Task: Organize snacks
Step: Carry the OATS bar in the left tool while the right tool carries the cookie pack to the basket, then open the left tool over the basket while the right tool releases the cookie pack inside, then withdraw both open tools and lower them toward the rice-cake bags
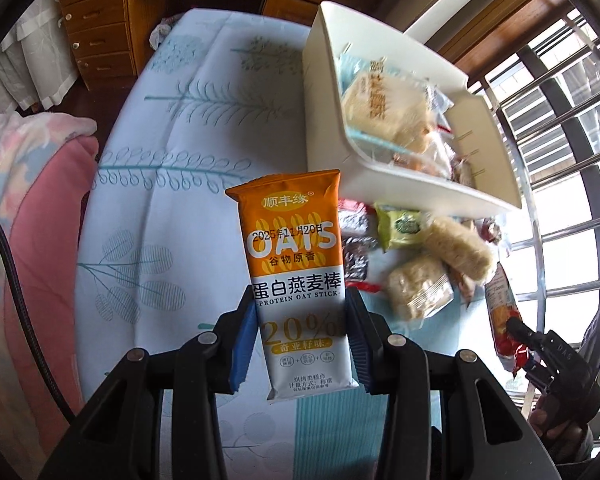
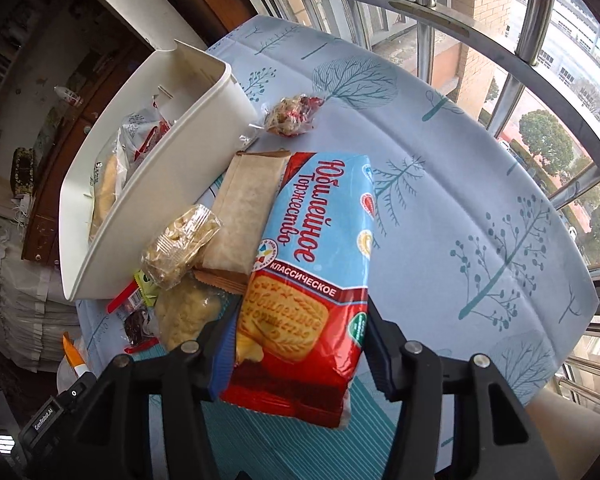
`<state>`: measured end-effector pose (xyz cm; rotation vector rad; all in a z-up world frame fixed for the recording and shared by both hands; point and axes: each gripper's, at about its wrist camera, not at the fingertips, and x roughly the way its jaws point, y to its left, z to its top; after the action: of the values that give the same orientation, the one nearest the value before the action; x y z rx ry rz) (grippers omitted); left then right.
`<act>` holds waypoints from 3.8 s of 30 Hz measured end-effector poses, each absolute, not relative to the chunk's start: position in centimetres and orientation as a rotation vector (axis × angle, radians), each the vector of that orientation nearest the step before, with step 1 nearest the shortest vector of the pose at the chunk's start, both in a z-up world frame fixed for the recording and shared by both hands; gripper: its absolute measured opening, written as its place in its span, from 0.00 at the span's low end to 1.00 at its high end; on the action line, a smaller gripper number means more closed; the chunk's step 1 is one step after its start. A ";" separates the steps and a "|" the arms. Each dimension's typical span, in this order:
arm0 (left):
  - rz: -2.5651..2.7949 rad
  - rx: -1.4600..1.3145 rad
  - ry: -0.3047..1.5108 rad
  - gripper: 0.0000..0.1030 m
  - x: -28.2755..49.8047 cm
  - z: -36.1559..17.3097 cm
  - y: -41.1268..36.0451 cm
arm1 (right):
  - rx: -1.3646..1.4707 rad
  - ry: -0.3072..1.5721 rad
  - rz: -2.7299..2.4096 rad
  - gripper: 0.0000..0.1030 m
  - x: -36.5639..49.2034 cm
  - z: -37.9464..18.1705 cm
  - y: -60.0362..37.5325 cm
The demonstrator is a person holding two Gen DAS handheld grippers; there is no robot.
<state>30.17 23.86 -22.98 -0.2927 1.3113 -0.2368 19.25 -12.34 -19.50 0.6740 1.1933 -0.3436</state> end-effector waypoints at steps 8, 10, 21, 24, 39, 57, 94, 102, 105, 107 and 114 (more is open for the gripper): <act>-0.287 -0.311 1.241 0.39 29.6 -18.9 20.9 | 0.680 1.176 -0.265 0.53 17.6 -16.6 -13.4; -0.297 -0.310 1.223 0.39 29.5 -18.0 20.1 | 0.681 1.169 -0.240 0.53 17.6 -15.7 -13.6; -0.334 -0.301 1.110 0.39 30.2 -14.1 16.3 | 0.629 1.068 -0.085 0.53 18.9 -10.9 -15.4; -0.329 -0.301 1.088 0.39 31.0 -13.4 15.6 | 0.618 1.037 -0.031 0.53 19.8 -10.2 -15.7; -0.257 -0.297 1.049 0.39 37.9 -14.5 12.6 | 0.450 0.965 0.141 0.53 28.2 -11.3 -15.4; -0.167 -0.284 1.096 0.40 42.4 -18.0 12.2 | 0.182 0.900 0.161 0.53 35.7 -16.1 -12.0; -0.288 -0.323 1.105 0.69 31.8 -12.2 16.4 | 0.206 0.853 -0.047 0.63 26.0 -8.4 -10.4; -0.314 -0.417 1.212 0.69 30.3 -14.0 16.7 | 0.223 0.886 -0.053 0.68 23.2 -8.5 -10.2; -0.301 -0.424 1.248 0.69 30.1 -14.6 16.0 | 0.218 0.907 -0.042 0.68 22.6 -8.9 -10.1; -0.286 -0.423 1.274 0.69 30.1 -15.1 15.5 | 0.213 0.913 -0.030 0.69 22.1 -9.0 -10.1; -0.263 -0.466 1.358 0.69 29.6 -17.0 13.8 | 0.176 0.935 0.017 0.74 21.5 -9.8 -10.8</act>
<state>29.56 13.76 -17.02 -0.4663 1.3580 -0.2630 21.54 -10.80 -9.79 0.1763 0.9348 0.0173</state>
